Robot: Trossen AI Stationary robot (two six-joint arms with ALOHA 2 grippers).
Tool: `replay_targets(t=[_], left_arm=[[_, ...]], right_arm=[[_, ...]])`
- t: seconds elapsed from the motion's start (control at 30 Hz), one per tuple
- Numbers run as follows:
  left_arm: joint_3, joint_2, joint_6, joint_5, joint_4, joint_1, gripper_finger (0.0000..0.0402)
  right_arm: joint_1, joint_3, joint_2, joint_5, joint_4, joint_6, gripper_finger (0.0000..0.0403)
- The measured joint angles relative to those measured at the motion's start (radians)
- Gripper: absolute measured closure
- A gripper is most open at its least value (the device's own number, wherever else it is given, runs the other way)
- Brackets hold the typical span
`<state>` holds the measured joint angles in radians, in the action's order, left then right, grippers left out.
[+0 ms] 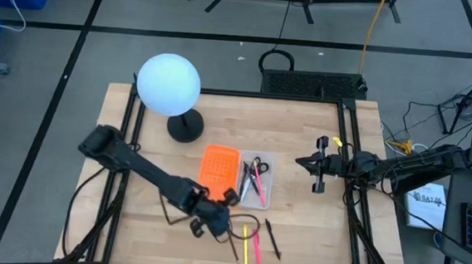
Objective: Pick & place school supplies into a supply box
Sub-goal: Put the brown pencil into the orange supply box
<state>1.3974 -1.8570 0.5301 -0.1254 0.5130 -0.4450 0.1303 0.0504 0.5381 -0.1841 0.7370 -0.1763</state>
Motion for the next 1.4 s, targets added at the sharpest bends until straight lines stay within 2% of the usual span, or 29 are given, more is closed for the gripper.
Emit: replay_targets(t=[0.17,0.27,0.47,0.57,0.7,1.0,1.4], left_arm=[[0.063,-0.079,0.099,-0.032,-0.001,-0.011,0.0359],[0.062,-0.091,0.192,0.011,0.027,0.001,0.0328],[0.042,-0.09,0.184,0.031,0.051,0.019,0.0257],[0.042,-0.098,0.227,0.104,0.079,0.027,0.0237],[0.041,-0.13,0.288,0.156,0.099,0.039,0.023],[0.041,-0.21,0.314,0.1,0.092,0.088,0.0229],[0.045,-0.244,0.333,0.158,0.124,0.11,0.0229]], right_arm=[[0.0,0.0,0.0,0.002,-0.019,0.007,0.0403],[0.0,0.0,0.0,0.002,-0.016,0.007,0.0403],[0.0,0.0,0.0,0.002,-0.009,-0.001,0.0403],[0.0,0.0,0.0,0.002,-0.007,-0.005,0.0403],[0.0,0.0,0.0,0.003,-0.006,-0.012,0.0403],[0.0,0.0,0.004,0.003,-0.007,-0.004,0.0403],[0.0,0.0,0.013,0.003,-0.032,0.007,0.0403]])
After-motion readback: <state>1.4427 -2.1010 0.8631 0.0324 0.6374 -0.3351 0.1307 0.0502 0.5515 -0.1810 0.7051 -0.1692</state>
